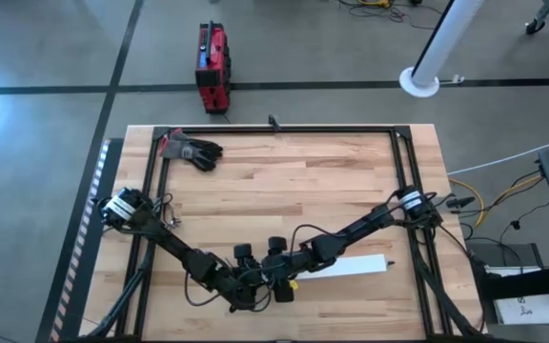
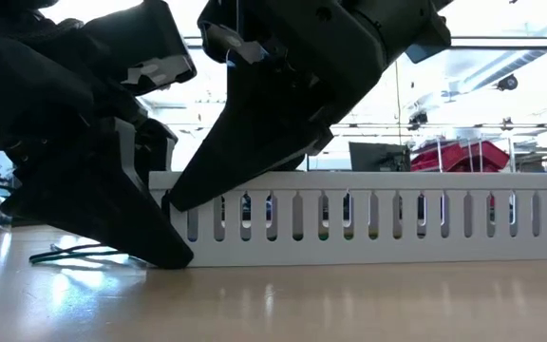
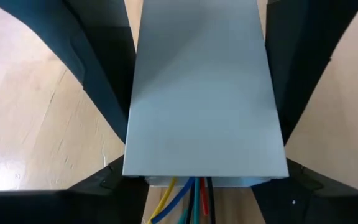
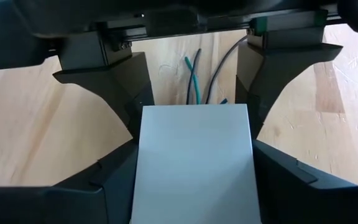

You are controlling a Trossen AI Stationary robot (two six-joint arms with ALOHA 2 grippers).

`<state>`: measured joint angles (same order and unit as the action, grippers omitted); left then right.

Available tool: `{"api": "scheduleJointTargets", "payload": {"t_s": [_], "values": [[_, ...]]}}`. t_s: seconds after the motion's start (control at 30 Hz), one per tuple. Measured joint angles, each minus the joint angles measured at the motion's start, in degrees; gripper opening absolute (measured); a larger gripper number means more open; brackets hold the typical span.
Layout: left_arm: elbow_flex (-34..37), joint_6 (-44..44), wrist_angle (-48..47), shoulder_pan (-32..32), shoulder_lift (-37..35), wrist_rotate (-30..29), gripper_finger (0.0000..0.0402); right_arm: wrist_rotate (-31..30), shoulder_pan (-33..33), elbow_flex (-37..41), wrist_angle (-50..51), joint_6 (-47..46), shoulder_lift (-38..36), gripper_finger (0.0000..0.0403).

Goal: Ziptie cables
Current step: Close the white cable duct cover

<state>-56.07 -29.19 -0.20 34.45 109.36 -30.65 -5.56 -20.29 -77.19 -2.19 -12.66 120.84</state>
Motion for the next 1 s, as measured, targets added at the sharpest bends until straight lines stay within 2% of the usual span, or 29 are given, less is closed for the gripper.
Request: {"api": "scheduleJointTargets", "payload": {"t_s": [0.23,0.4,0.57,0.67,0.83,0.93,1.0], "values": [[-0.1,0.0,-1.3,-0.1,-0.3,0.2,0.0233,0.0,0.0,-0.4,1.5,0.7,-0.2,0.0252],[-0.1,-1.0,-3.8,-0.3,-2.6,5.9,0.0246,0.1,-0.1,-0.4,4.7,1.7,-4.0,0.027],[-1.9,-4.3,-15.9,-0.3,-9.3,15.1,0.0252,0.0,-0.7,-0.4,16.3,1.2,-12.3,0.0282],[-2.3,-6.1,-21.6,-0.3,-14.5,15.7,0.0247,-0.5,-1.7,-0.4,23.4,0.4,-17.4,0.0285],[-2.0,-8.3,-24.6,-0.1,-24.7,15.7,0.0231,-1.0,-4.7,0.9,30.8,1.6,-25.5,0.0281],[-1.8,-6.3,-25.2,0.3,-30.4,15.7,0.0221,-5.3,-7.1,3.6,32.9,4.1,-31.3,0.0275],[-1.8,-4.1,-25.3,0.6,-34.3,15.6,0.0217,-13.9,-9.1,6.4,32.8,4.8,-35.7,0.0271]]}}
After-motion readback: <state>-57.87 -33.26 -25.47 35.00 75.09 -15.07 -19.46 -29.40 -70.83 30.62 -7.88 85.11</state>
